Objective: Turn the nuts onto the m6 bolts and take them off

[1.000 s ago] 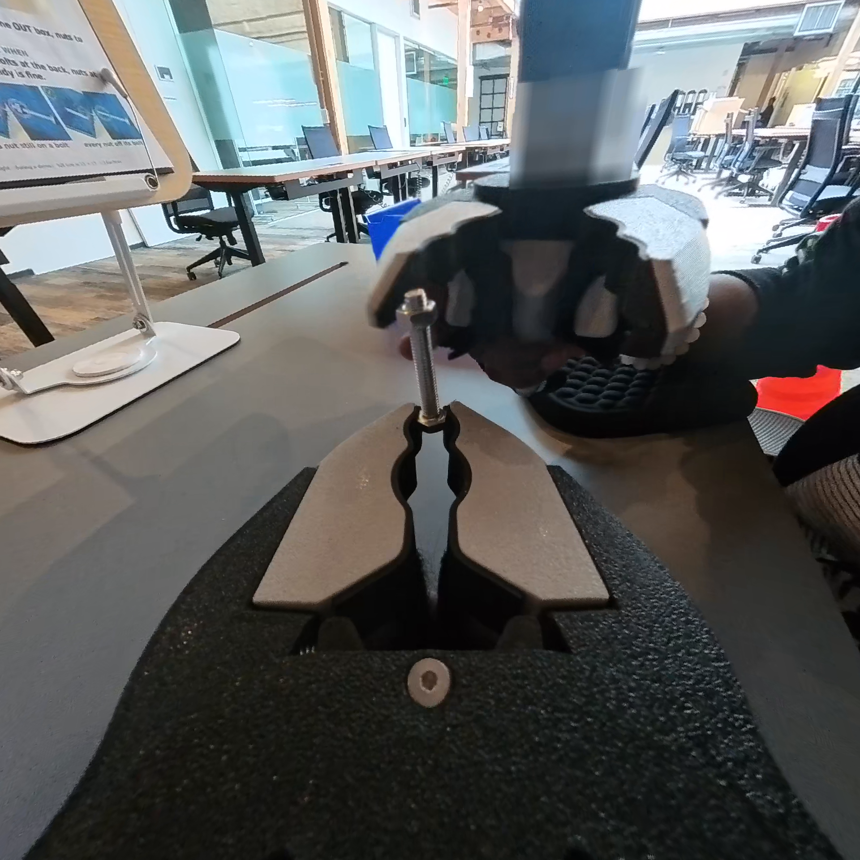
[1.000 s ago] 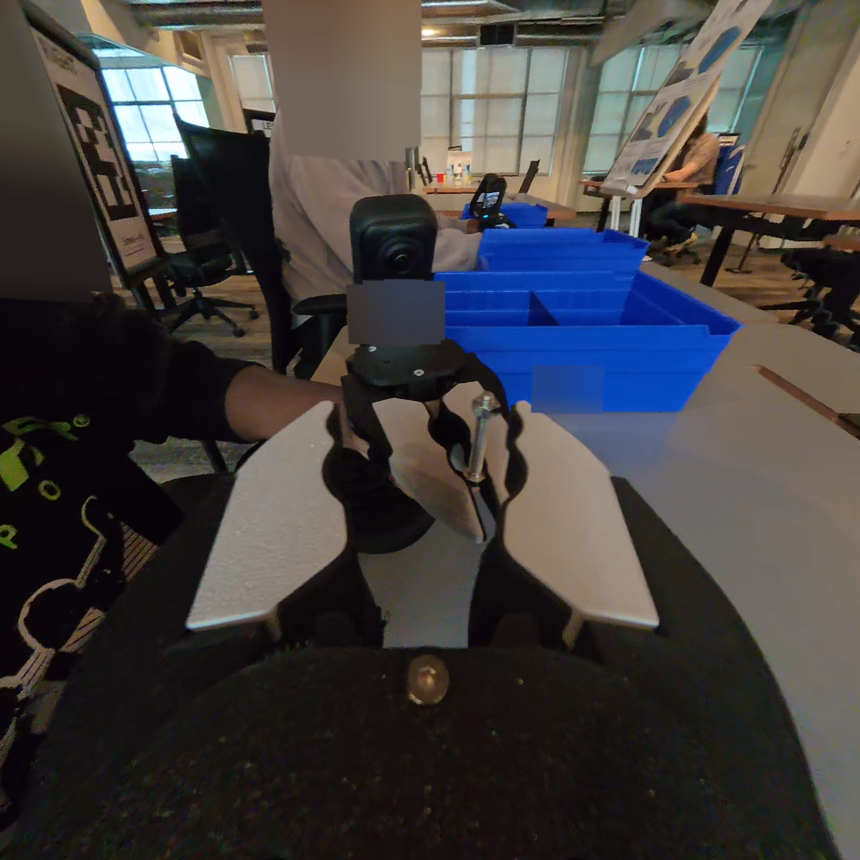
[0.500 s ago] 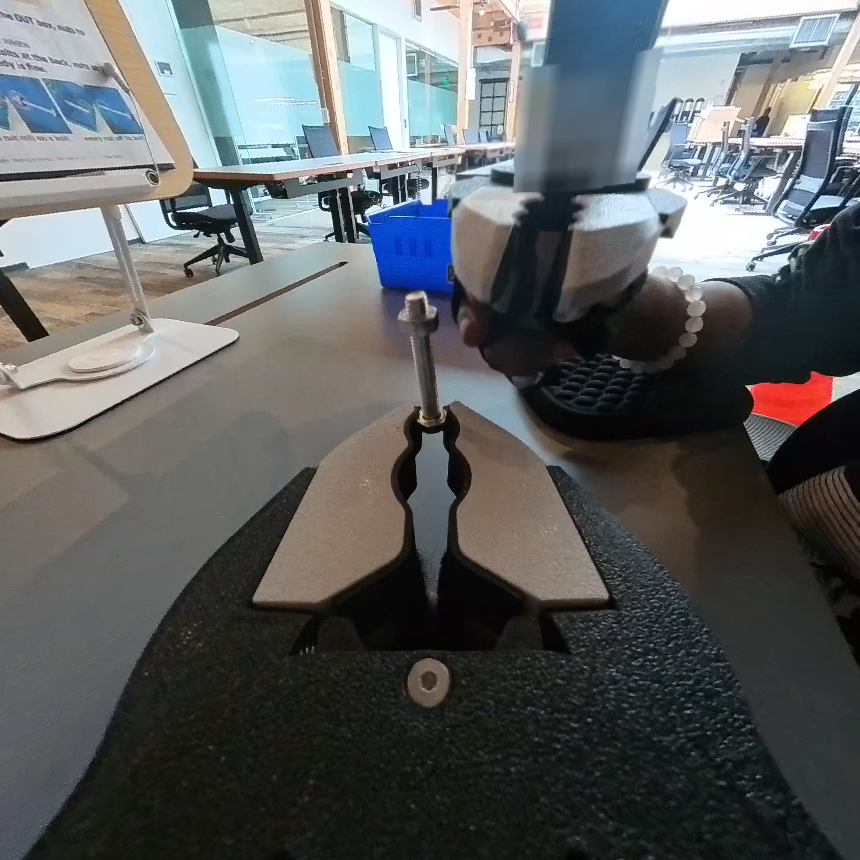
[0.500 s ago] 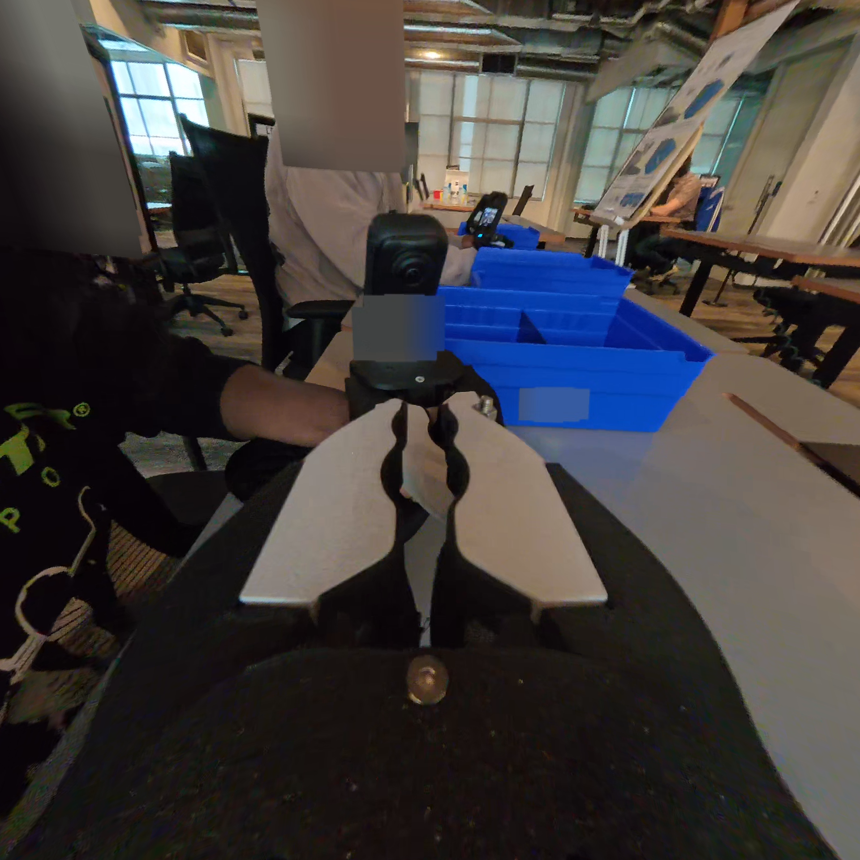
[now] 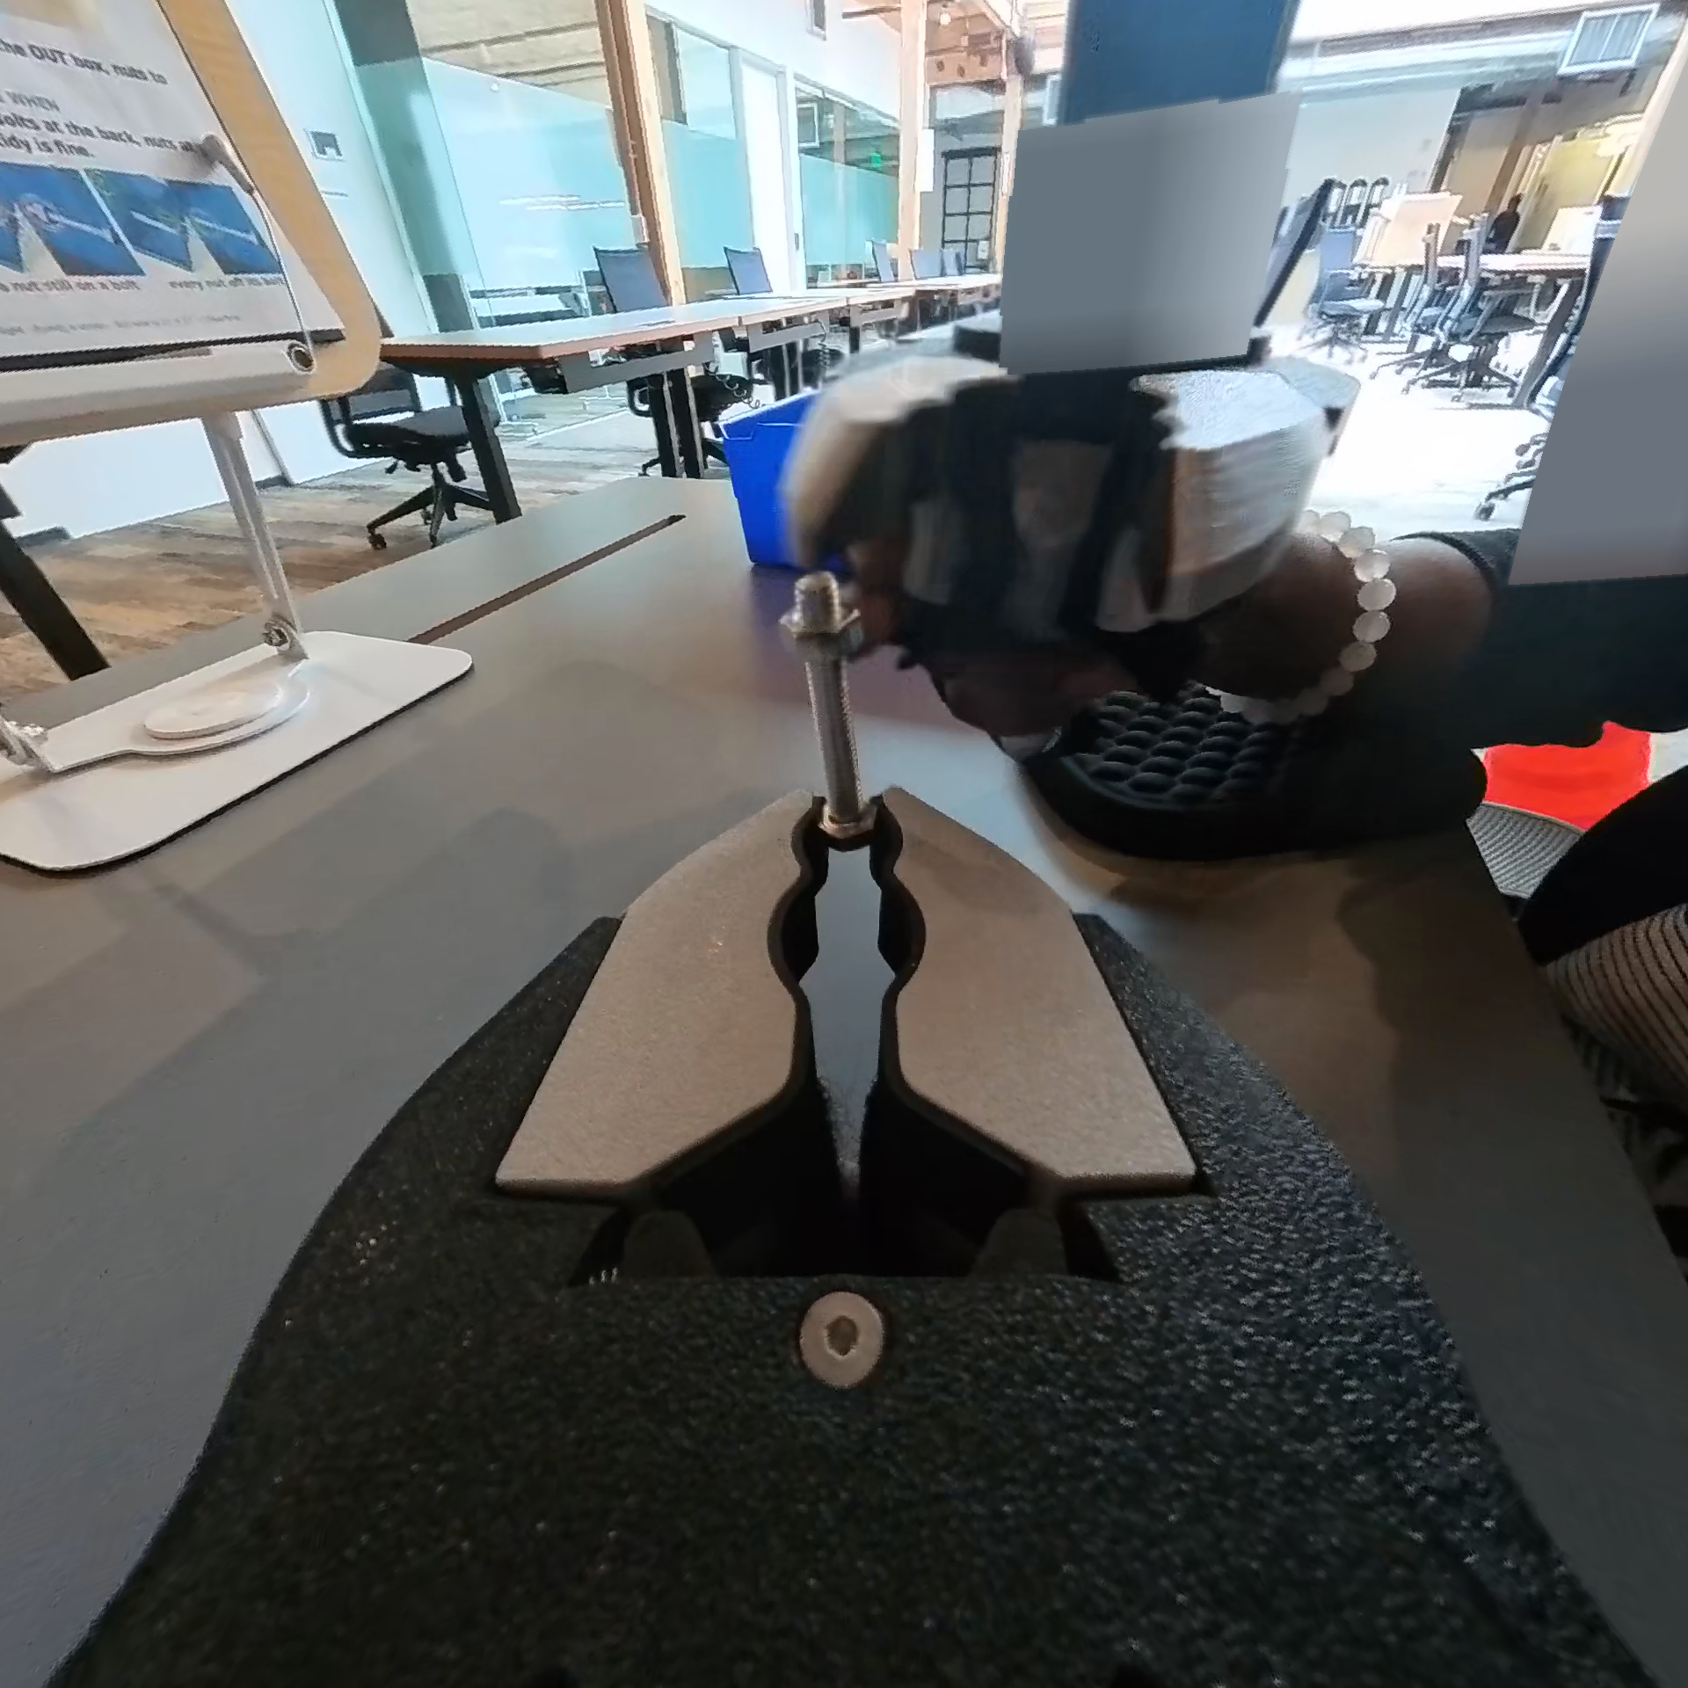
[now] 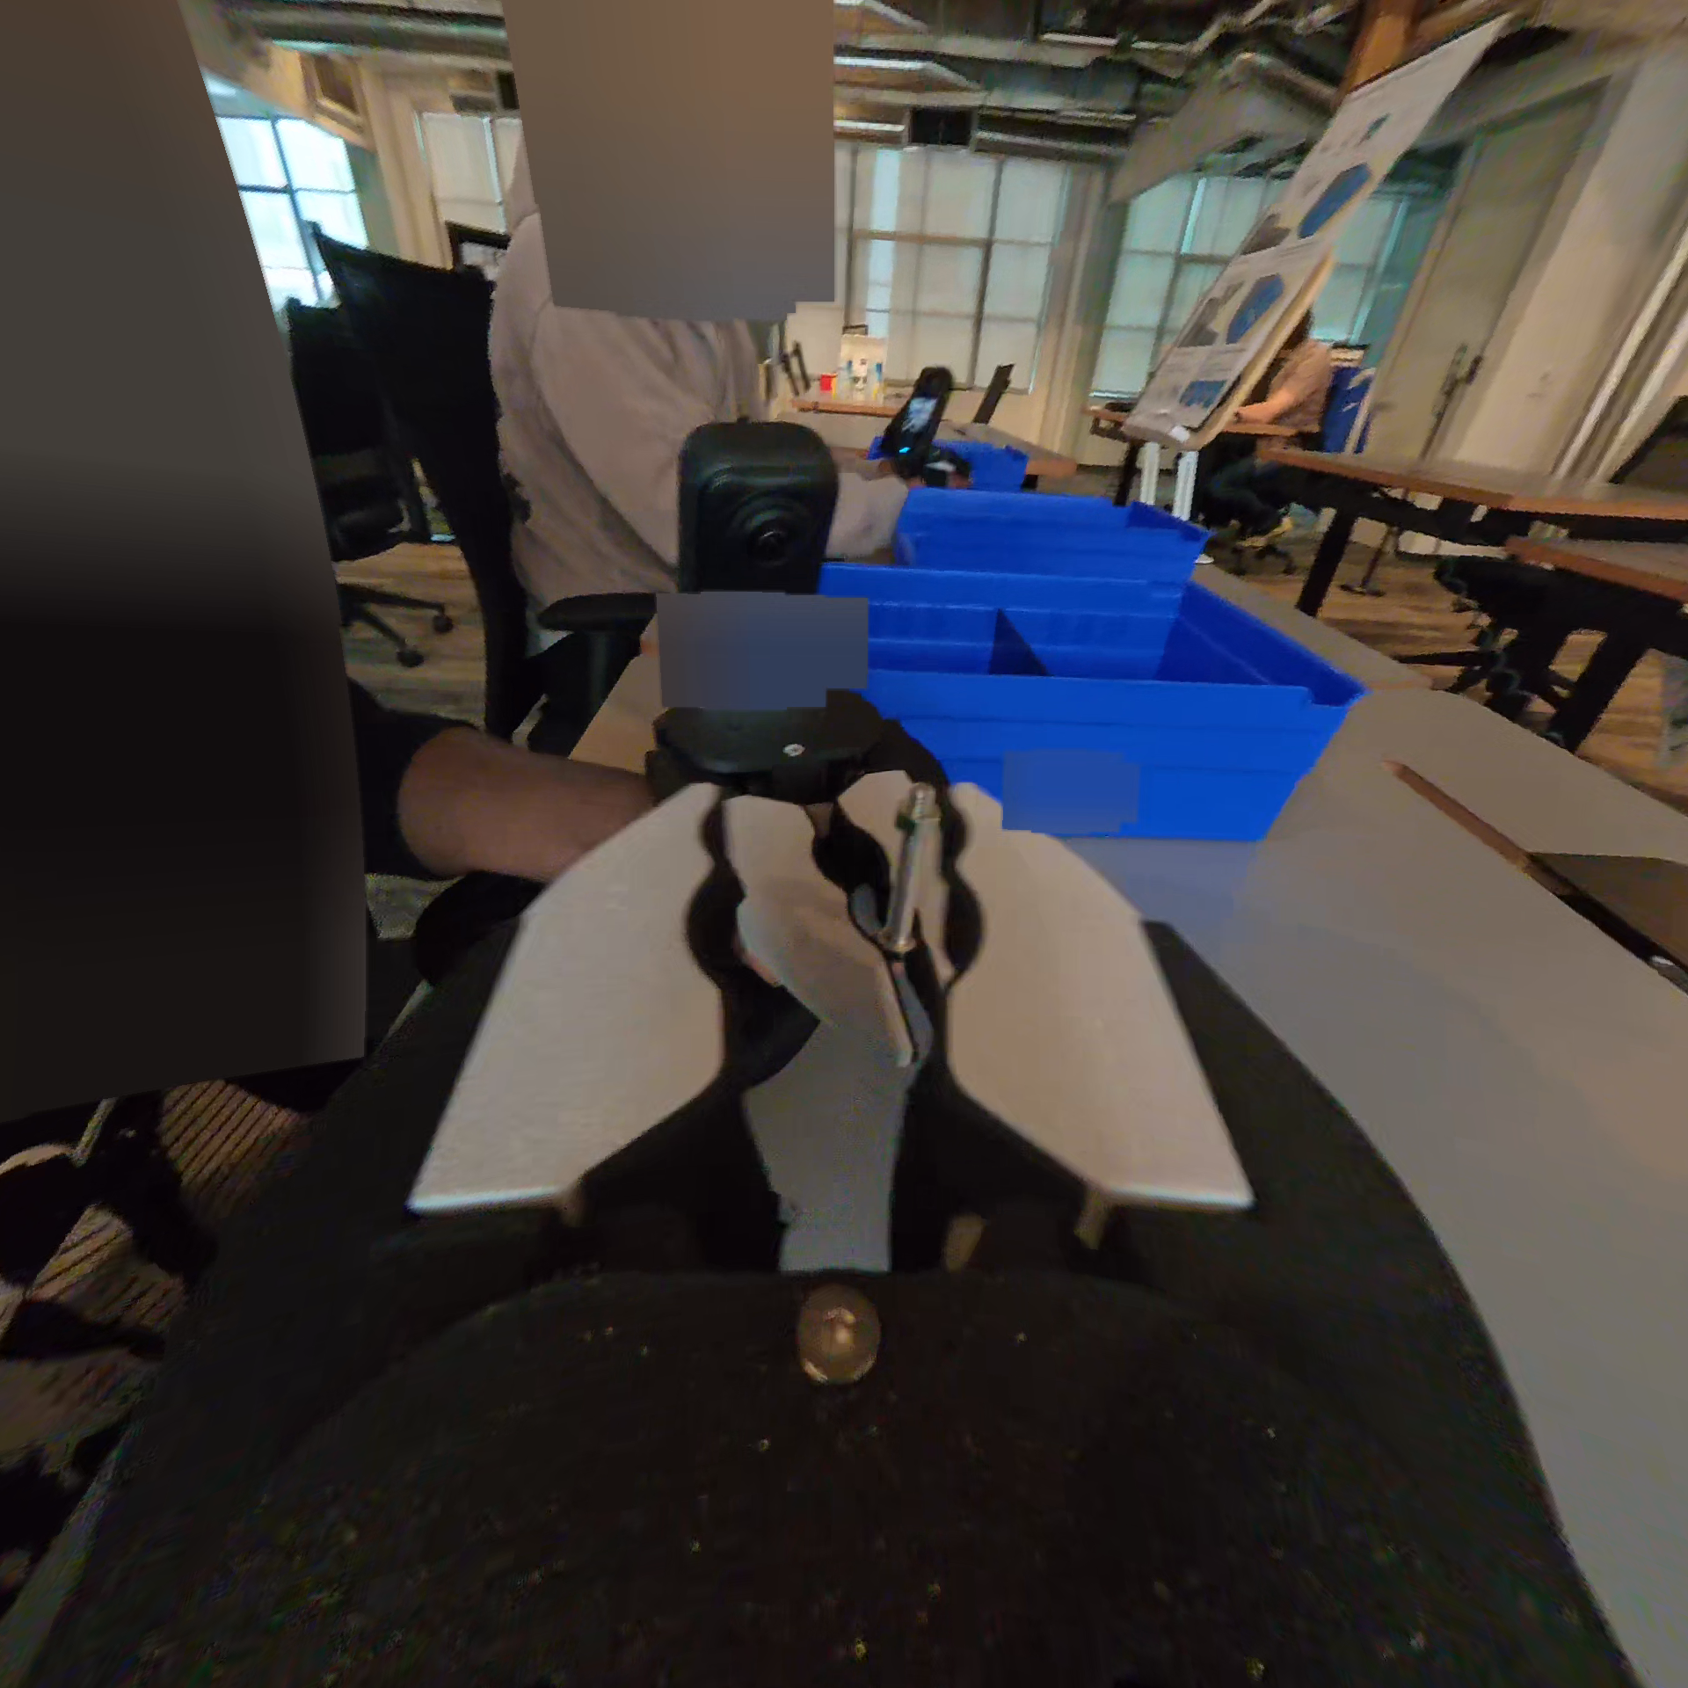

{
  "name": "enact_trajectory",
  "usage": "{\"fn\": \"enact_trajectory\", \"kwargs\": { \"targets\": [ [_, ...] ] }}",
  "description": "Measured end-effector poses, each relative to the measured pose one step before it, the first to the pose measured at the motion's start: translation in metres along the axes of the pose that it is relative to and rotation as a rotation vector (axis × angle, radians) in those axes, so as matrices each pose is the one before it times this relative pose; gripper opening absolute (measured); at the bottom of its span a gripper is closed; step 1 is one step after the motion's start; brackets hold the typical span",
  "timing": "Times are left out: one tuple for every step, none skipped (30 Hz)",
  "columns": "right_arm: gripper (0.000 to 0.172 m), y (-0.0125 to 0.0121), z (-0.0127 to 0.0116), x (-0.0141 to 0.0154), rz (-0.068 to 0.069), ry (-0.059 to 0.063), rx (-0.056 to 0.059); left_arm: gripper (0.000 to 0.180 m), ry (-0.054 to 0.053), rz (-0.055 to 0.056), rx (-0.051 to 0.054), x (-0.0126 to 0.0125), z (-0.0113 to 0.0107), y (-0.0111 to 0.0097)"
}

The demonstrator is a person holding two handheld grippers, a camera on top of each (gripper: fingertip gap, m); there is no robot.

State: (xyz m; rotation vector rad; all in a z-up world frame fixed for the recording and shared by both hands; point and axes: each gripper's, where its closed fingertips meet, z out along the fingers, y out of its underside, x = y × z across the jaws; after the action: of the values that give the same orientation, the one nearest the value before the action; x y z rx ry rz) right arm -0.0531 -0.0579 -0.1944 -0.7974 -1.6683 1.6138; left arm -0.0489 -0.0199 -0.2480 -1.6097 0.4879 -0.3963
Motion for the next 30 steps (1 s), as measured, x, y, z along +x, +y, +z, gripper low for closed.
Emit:
{"fn": "enact_trajectory", "kwargs": {
  "targets": [
    [0.063, 0.00013, 0.00115, 0.00278, 0.0115, 0.0111, 0.0091, 0.008, 0.0009, 0.0032, -0.0062, 0.00036, 0.00068, 0.00078],
    [0.076, 0.0011, 0.00184, -0.00015, 0.0118, -0.0052, 0.0004, 0.008, 0.0013, 0.0016, -0.006, 0.00027, 0.00054, 0.00077],
    [0.082, 0.00223, 0.00187, -0.00167, 0.0086, -0.0123, -0.0109, 0.008, 0.0003, 0.0002, -0.0034, -0.00004, 0.00042, 0.00037],
    [0.079, 0.00351, 0.0013, -0.00279, -0.0002, -0.0152, -0.0244, 0.008, -0.0011, -0.0017, 0.0005, -0.00033, -0.00005, -0.00014],
    [0.06, 0.00409, 0.00012, -0.00371, -0.0136, -0.0189, -0.0319, 0.008, -0.0028, -0.0042, 0.0032, -0.00072, -0.00041, -0.00032],
    [0.049, 0.00076, -0.00095, -0.00157, -0.0221, -0.0005, -0.0114, 0.008, -0.0005, -0.0032, 0.0031, -0.00041, -0.00037, -0.00032],
    [0.027, -0.0017, -0.00224, -0.00265, -0.0301, -0.0105, 0.0062, 0.008, -0.0028, -0.0029, 0.0032, -0.00065, -0.00032, -0.00045],
    [0.016, -0.00454, -0.0022, -0.00245, -0.0158, -0.0104, 0.0262, 0.008, -0.0011, -0.0033, 0.0016, -0.00042, -0.0002, -0.00017],
    [0.016, -0.00448, -0.00168, 0.00064, 0.0026, 0.0051, 0.0256, 0.008, 0.0014, -0.0019, 0.0002, -0.00004, 0.00002, -0.00002],
    [0.017, -0.00169, -0.00102, 0.00183, 0.0131, 0.0069, 0.0084, 0.008, 0.0016, 0.0004, -0.0011, 0.00024, 0.0002, 0.00011],
    [0.022, 0.00053, -0.00039, 0.00267, 0.0165, 0.0088, -0.0015, 0.008, 0.0015, 0.0025, -0.0019, 0.00039, 0.00022, 0.00031],
    [0.037, 0.00109, 0.00032, 0.00558, 0.0165, 0.0293, 0.001, 0.008, 0.0007, 0.0033, -0.0016, 0.00037, 0.0002, 0.00017],
    [0.055, 0.00123, 0.00102, 0.00557, 0.0099, 0.03, 0.0039, 0.008, 0.0003, 0.0025, -0.0009, 0.00026, 0.00006, 0.00009],
    [0.071, 0.00198, 0.00139, 0.00323, 0.0042, 0.0155, -0.0024, 0.008, 0.0001, 0.001, 0.0002, 0.00023, -0.00005, -0.00003],
    [0.079, 0.00315, 0.00161, 0.00082, 0.0029, 0.0011, -0.0142, 0.008, 0.0004, -0.0002, 0.0006, -0.0001, -0.00006, -0.00007],
    [0.082, 0.00302, 0.00157, -0.00139, 0.0023, -0.0107, -0.0168, 0.008, 0.0007, -0.0013, -0.0003, 0.0, 0.00009, 0.00004],
    [0.082, 0.00147, 0.00131, -0.00327, -0.0021, -0.0186, -0.0083, 0.008, 0.001, -0.0021, -0.0016, -0.00019, 0.00007, 0.0002],
    [0.079, 0.00036, 0.00086, -0.00277, -0.0075, -0.0108, -0.0036, 0.008, 0.0005, -0.0025, -0.0024, -0.00016, 0.0003, 0.00037],
    [0.072, -0.00004, -0.00005, -0.00198, -0.0161, -0.003, -0.0046, 0.008, -0.0012, -0.0031, -0.0028, -0.00048, 0.0003, 0.00042],
    [0.055, -0.00019, -0.0015, -0.00168, -0.0231, -0.0008, -0.0074, 0.008, -0.002, -0.0035, -0.0021, -0.00066, 0.00015, 0.00025],
    [0.036, -0.00165, -0.00229, -0.00123, -0.0257, 0.0005, 0.0017, 0.008, -0.0015, -0.0014, 0.0004, -0.00032, 0.00001, -0.00005],
    [0.021, -0.00331, -0.00209, -0.00241, -0.0163, -0.0125, 0.0153, 0.008, 0.0003, -0.0006, 0.0022, 0.00006, -0.0002, -0.00025],
    [0.018, -0.00302, -0.00117, -0.00034, 0.005, -0.0014, 0.0172, 0.008, 0.001, 0.0004, 0.0024, 0.00015, -0.00027, -0.00026],
    [0.02, -0.00072, -0.00036, 0.00275, 0.0161, 0.0137, 0.0053, 0.008, 0.0008, 0.0015, 0.0015, 0.00024, -0.0001, -0.00017],
    [0.029, 0.00087, 0.00027, 0.00333, 0.0134, 0.0146, -0.0002, 0.008, -0.0003, 0.0019, -0.0003, 0.00013, 0.00005, 0.00002],
    [0.045, 0.00163, 0.001, 0.00421, 0.0117, 0.0207, -0.0026, 0.008, -0.0001, 0.0016, -0.0021, 0.00025, 0.00019, 0.00023],
    [0.061, 0.00199, 0.00143, 0.0031, 0.011, 0.0154, -0.0053, 0.008, 0.0009, 0.0013, -0.0026, 0.0002, 0.00029, 0.00039],
    [0.069, 0.00194, 0.00146, -0.00001, 0.0103, -0.0036, -0.0103, 0.008, 0.0006, 0.0011, -0.002, 0.00015, 0.0002, 0.00032],
    [0.066, 0.0013, 0.00074, -0.0026, 0.0058, -0.0168, -0.0113, 0.008, -0.0004, -0.0001, -0.0006, -0.00002, 0.0001, 0.00006],
    [0.052, 0.00102, -0.0003, -0.00423, -0.0039, -0.023, -0.0134, 0.008, -0.0013, -0.0021, 0.0011, -0.00041, -0.00004, -0.00013]
  ]
}}
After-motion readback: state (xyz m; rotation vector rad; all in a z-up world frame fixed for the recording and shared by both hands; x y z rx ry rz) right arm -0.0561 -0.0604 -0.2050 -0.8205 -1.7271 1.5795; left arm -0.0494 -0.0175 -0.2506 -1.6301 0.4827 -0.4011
